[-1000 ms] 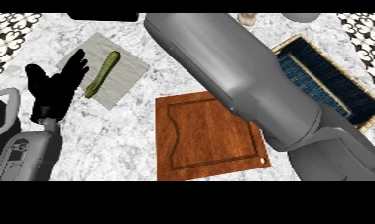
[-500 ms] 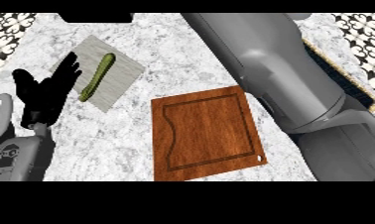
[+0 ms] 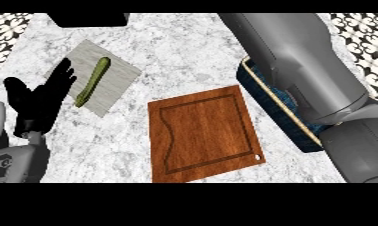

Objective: Pick the cupcake from the cutting board and place it in the basket

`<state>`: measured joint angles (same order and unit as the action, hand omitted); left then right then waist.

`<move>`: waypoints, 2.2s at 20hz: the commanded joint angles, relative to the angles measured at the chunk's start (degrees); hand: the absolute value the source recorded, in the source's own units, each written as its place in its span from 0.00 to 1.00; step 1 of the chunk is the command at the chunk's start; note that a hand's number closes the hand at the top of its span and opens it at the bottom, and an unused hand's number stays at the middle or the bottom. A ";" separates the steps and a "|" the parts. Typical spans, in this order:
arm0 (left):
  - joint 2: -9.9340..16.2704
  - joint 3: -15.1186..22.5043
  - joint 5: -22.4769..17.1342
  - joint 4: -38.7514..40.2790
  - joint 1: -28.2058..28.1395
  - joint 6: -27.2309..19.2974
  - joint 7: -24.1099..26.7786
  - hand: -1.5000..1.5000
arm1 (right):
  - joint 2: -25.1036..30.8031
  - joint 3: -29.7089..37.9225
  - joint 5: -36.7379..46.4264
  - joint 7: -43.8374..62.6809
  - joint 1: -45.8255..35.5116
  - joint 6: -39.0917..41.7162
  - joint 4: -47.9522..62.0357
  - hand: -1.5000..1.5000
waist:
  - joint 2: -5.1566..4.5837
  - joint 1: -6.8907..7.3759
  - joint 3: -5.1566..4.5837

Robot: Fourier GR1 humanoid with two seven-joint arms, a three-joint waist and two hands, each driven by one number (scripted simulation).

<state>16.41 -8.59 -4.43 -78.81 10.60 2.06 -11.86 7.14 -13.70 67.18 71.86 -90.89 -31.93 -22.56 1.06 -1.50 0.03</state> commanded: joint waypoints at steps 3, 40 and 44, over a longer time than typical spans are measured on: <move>0.11 -0.62 0.50 0.84 -0.65 -0.31 1.44 0.50 | 1.38 0.63 1.50 8.47 8.75 -1.10 -6.47 1.00 | 0.16 -1.55 0.03; 1.26 -2.89 -1.07 -1.96 -3.79 1.08 -0.67 0.50 | -2.75 25.01 14.42 0.79 59.61 -2.93 -84.51 0.00 | 0.81 -3.63 0.02; 0.85 -3.30 -1.51 -2.93 -3.04 0.28 -1.39 0.50 | -5.94 21.68 10.94 -1.77 70.32 5.53 -97.74 0.00 | 0.85 -3.98 -0.03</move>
<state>17.46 -11.61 -5.50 -81.14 7.54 2.47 -12.96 3.76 9.82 81.09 66.70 -29.33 -35.60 -108.05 1.87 -5.06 0.00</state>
